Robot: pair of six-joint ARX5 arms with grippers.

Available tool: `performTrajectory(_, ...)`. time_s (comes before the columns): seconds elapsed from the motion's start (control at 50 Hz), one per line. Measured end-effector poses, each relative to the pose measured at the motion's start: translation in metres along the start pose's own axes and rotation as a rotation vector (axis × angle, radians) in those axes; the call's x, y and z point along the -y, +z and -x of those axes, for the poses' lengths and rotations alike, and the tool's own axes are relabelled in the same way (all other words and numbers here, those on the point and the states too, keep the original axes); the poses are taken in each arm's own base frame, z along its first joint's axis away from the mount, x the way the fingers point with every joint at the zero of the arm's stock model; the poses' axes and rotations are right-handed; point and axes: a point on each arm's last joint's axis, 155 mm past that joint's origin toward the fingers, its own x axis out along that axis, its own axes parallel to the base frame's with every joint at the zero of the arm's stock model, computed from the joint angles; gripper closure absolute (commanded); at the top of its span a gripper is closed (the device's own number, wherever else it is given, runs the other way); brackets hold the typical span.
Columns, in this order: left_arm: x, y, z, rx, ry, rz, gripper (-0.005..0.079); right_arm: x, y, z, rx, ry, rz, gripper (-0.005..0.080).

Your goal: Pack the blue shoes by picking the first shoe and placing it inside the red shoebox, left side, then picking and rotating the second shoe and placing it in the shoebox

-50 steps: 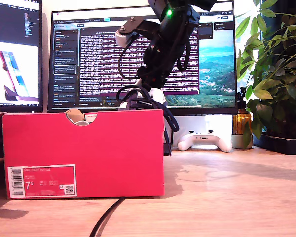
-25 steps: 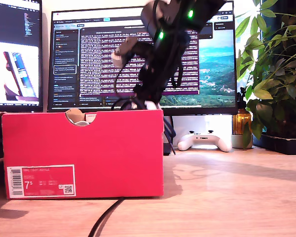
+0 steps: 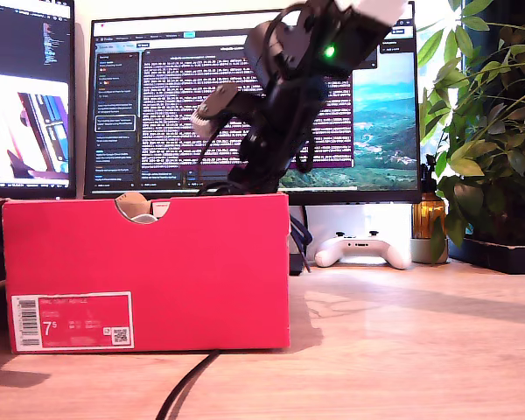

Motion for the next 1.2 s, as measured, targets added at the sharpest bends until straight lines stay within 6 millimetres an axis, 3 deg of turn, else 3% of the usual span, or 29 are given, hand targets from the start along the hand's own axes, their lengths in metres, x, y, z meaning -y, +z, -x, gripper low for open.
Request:
performTrajectory(0.14, 0.000, 0.000, 0.000, 0.000, 0.000, 0.000, 0.0764, -0.004, -0.008, -0.008, -0.054, -0.032, 0.010, 0.0485)
performTrajectory(0.4, 0.000, 0.000, 0.000, 0.000, 0.000, 0.000, 0.0764, -0.002, -0.010, -0.003, -0.117, -0.065, 0.026, 0.0485)
performTrajectory(0.64, 0.000, 0.000, 0.000, 0.001, 0.000, 0.000, 0.0764, 0.015, 0.031, 0.014, -0.072, -0.071, 0.039, 0.0485)
performTrajectory(0.76, 0.000, 0.000, 0.000, 0.001, 0.000, 0.000, 0.0764, 0.020, 0.042, 0.025, -0.075, -0.037, 0.051, 0.0484)
performTrajectory(0.9, 0.000, 0.000, 0.000, 0.001, -0.001, 0.000, 0.0764, 0.012, 0.038, 0.037, -0.120, 0.036, 0.052, 0.0482)
performTrajectory(1.04, 0.000, 0.000, 0.000, 0.002, -0.001, 0.000, 0.0764, -0.004, 0.020, 0.044, -0.201, 0.111, 0.048, 0.0482)
performTrajectory(1.2, 0.000, 0.000, 0.000, 0.001, -0.001, 0.000, 0.0764, -0.004, 0.008, 0.051, -0.287, 0.079, -0.014, 0.0497)
